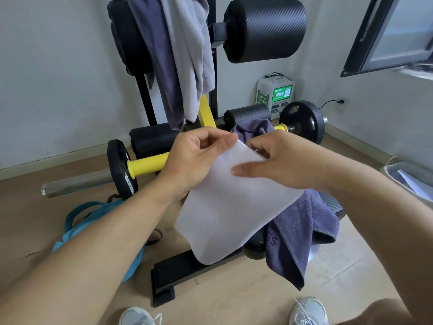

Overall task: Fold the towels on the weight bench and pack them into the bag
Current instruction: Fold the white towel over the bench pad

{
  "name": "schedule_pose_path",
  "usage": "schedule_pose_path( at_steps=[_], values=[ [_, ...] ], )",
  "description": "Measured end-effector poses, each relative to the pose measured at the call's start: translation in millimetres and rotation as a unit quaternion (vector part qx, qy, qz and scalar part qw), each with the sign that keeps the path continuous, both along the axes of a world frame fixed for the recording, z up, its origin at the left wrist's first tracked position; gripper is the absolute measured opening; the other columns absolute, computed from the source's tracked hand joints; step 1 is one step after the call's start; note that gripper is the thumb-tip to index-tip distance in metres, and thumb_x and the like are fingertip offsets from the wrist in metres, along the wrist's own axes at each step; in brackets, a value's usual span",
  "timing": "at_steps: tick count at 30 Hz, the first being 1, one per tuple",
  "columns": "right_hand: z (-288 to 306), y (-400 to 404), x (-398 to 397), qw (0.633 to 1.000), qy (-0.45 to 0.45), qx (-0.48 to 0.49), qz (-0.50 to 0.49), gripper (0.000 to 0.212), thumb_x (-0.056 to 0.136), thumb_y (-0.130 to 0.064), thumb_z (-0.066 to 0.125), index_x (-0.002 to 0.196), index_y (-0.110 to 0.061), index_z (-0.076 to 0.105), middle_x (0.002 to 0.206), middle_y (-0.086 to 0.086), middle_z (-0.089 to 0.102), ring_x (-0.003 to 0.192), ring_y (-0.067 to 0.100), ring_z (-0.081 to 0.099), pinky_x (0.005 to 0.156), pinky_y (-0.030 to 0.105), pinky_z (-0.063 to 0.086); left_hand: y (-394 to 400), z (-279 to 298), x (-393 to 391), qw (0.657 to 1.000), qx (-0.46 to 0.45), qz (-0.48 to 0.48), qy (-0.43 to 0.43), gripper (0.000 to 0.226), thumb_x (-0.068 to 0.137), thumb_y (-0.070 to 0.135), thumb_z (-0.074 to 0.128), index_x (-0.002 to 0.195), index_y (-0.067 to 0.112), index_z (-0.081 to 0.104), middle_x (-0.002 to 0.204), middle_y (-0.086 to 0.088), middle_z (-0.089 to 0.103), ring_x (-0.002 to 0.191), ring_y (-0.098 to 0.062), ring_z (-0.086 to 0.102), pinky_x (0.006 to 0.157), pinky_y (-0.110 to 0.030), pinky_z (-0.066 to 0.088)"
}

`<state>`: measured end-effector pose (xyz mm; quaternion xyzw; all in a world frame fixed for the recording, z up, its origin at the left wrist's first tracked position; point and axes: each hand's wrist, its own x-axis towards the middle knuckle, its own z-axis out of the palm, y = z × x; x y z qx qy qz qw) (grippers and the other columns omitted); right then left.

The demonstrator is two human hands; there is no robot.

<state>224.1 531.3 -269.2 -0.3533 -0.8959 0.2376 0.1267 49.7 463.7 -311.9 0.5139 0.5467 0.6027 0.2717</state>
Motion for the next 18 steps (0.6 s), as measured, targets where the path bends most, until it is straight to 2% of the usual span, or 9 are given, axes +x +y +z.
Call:
schedule_pose_path(
  at_steps=[2,4,6,7,10,12,14,16,18],
  values=[
    [6,-2,3,1.000,0.011,-0.020,0.010,0.041,0.082,-0.055,0.072,0.071,-0.018,0.059,0.060,-0.006,0.051,0.049,0.005,0.043,0.051,0.021,0.035,-2,-6,-9,0.994,-0.062,-0.086,-0.025,0.044,0.074,0.047,0.074,0.104,0.014,0.072,0.089,0.000,0.078,0.079,-0.012,0.071,0.070,-0.024,0.057],
    [15,-4,8,0.990,0.077,-0.111,0.027,0.029,0.087,-0.045,0.072,0.076,-0.019,0.066,0.068,-0.004,0.066,0.056,0.007,0.057,0.056,0.024,0.046,-5,-12,-17,0.974,-0.147,-0.175,0.001,0.061,0.069,0.049,0.086,0.112,0.010,0.070,0.103,-0.005,0.078,0.091,-0.020,0.074,0.081,-0.035,0.061],
    [22,-3,16,0.959,0.159,-0.231,0.033,0.021,0.088,-0.037,0.071,0.091,-0.016,0.073,0.086,0.005,0.077,0.069,0.019,0.071,0.062,0.033,0.057,-6,-17,-19,0.945,-0.224,-0.231,0.062,0.059,0.068,0.040,0.087,0.119,0.016,0.071,0.116,-0.003,0.076,0.107,-0.023,0.072,0.097,-0.046,0.057],
    [25,1,22,0.938,0.202,-0.279,0.029,0.027,0.086,-0.035,0.069,0.100,-0.011,0.073,0.093,0.011,0.078,0.074,0.023,0.073,0.064,0.034,0.060,-6,-19,-19,0.934,-0.245,-0.251,0.075,0.057,0.069,0.038,0.086,0.121,0.019,0.071,0.119,-0.003,0.075,0.112,-0.023,0.071,0.100,-0.049,0.055],
    [32,18,41,0.886,0.306,-0.346,-0.020,0.034,0.081,-0.030,0.067,0.105,-0.008,0.075,0.095,0.014,0.077,0.074,0.022,0.075,0.060,0.029,0.061,-5,-20,-22,0.929,-0.259,-0.263,0.027,0.062,0.064,0.049,0.091,0.116,0.020,0.075,0.120,-0.006,0.075,0.112,-0.027,0.071,0.099,-0.045,0.055],
    [32,33,56,0.876,0.322,-0.353,-0.062,0.019,0.084,-0.030,0.068,0.088,-0.016,0.080,0.086,0.009,0.077,0.067,0.018,0.074,0.053,0.025,0.057,-4,-19,-29,0.931,-0.254,-0.259,-0.025,0.070,0.049,0.057,0.096,0.107,0.022,0.079,0.119,-0.010,0.075,0.109,-0.030,0.072,0.093,-0.041,0.058],
    [26,49,70,0.875,0.314,-0.357,-0.093,0.025,0.092,-0.030,0.064,0.075,-0.021,0.082,0.078,0.004,0.077,0.062,0.016,0.073,0.049,0.024,0.056,-3,-17,-36,0.926,-0.260,-0.270,-0.049,0.073,0.047,0.052,0.098,0.110,0.020,0.078,0.121,-0.012,0.074,0.110,-0.032,0.071,0.090,-0.040,0.059],
    [16,60,80,0.873,0.297,-0.363,-0.129,0.020,0.093,-0.029,0.064,0.092,-0.017,0.080,0.083,0.005,0.078,0.067,0.017,0.074,0.053,0.025,0.059,-2,-17,-43,0.913,-0.294,-0.278,-0.048,0.074,0.056,0.040,0.098,0.121,0.014,0.072,0.124,-0.012,0.072,0.113,-0.032,0.070,0.092,-0.040,0.058],
    [3,68,85,0.877,0.274,-0.363,-0.156,0.021,0.093,-0.028,0.065,0.103,-0.012,0.074,0.090,0.008,0.079,0.072,0.018,0.075,0.055,0.025,0.059,-2,-21,-49,0.898,-0.332,-0.289,-0.026,0.064,0.072,0.027,0.092,0.128,0.012,0.066,0.128,-0.010,0.071,0.117,-0.030,0.068,0.096,-0.040,0.056]
  ],
)
